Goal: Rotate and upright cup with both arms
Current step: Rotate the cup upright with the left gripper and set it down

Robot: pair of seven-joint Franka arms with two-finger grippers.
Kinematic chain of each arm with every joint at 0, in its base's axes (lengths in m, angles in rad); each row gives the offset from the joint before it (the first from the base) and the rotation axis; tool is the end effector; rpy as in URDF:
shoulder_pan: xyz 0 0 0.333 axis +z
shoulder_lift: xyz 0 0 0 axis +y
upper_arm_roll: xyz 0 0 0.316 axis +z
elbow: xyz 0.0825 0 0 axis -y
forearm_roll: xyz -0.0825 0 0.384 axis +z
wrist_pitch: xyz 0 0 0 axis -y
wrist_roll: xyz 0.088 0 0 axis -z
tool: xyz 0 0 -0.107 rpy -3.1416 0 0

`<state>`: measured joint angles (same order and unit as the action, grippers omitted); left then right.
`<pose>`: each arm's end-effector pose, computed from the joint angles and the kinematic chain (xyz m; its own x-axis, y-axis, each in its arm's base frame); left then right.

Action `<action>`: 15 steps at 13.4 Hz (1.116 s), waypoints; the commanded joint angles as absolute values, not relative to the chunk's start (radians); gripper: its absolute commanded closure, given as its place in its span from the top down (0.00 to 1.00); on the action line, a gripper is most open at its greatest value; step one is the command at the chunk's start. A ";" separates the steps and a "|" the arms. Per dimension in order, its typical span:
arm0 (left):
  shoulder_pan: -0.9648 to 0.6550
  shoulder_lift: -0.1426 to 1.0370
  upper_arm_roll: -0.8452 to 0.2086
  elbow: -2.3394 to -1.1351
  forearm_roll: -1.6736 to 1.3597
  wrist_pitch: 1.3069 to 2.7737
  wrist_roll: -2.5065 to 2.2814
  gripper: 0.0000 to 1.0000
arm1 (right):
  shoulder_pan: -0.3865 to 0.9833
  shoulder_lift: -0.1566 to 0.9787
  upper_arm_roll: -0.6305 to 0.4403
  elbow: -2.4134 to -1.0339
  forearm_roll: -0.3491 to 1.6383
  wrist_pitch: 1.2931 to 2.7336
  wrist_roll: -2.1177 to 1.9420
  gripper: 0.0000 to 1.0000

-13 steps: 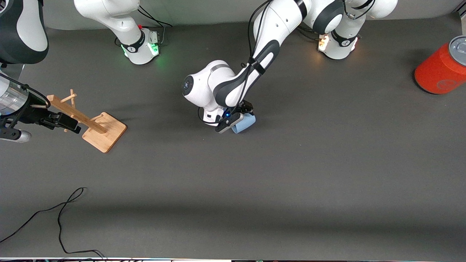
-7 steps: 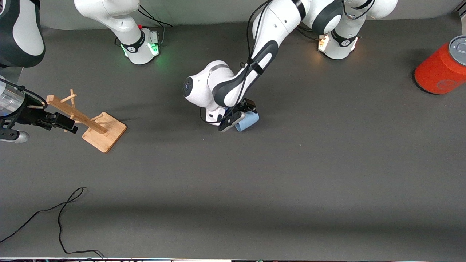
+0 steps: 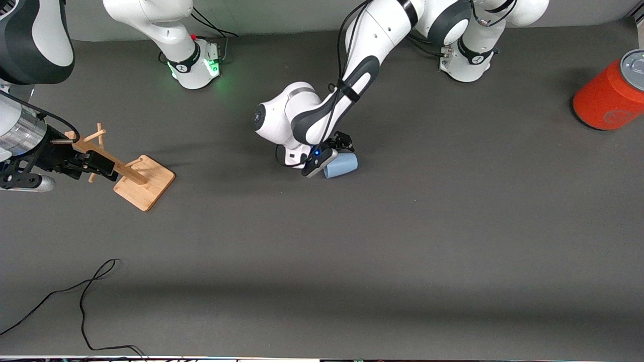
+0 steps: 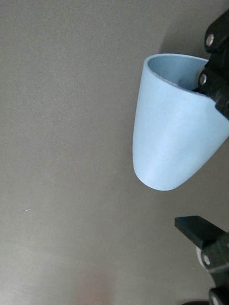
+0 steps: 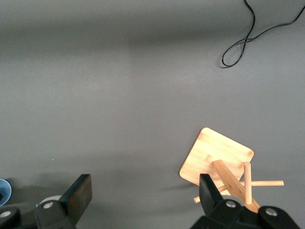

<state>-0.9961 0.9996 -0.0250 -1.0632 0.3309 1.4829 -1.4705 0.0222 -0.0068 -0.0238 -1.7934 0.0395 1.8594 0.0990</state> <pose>0.4046 -0.5793 0.1928 0.9290 0.3044 0.2106 0.3697 -0.7353 -0.5680 0.5687 0.0021 0.5477 0.9914 -0.1115 0.0683 -0.1086 -0.9930 -0.0457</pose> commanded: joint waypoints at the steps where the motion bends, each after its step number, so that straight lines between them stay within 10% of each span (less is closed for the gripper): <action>1: -1.003 0.986 -0.018 -1.065 0.333 1.479 -1.488 0.81 | 0.012 -0.032 -0.020 -1.809 0.038 1.841 0.068 1.00; 4: -1.002 0.979 -0.018 -1.051 0.299 1.465 -1.488 0.22 | 0.012 -0.031 -0.018 -1.809 0.038 1.838 0.069 1.00; 6: -1.002 0.971 -0.018 -1.049 0.296 1.454 -1.489 0.03 | 0.014 -0.025 -0.017 -1.804 0.040 1.842 0.074 1.00; 15: -0.868 0.732 -0.018 -1.096 0.152 1.512 -1.316 0.00 | 0.015 -0.029 -0.015 -1.801 0.040 1.845 0.083 1.00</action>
<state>-0.9187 0.8636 -0.0171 -1.0293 0.2014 1.4647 -1.3863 0.0211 -0.0100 -0.0235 -1.7929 0.0395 1.8427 0.0939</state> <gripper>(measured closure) 0.916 0.000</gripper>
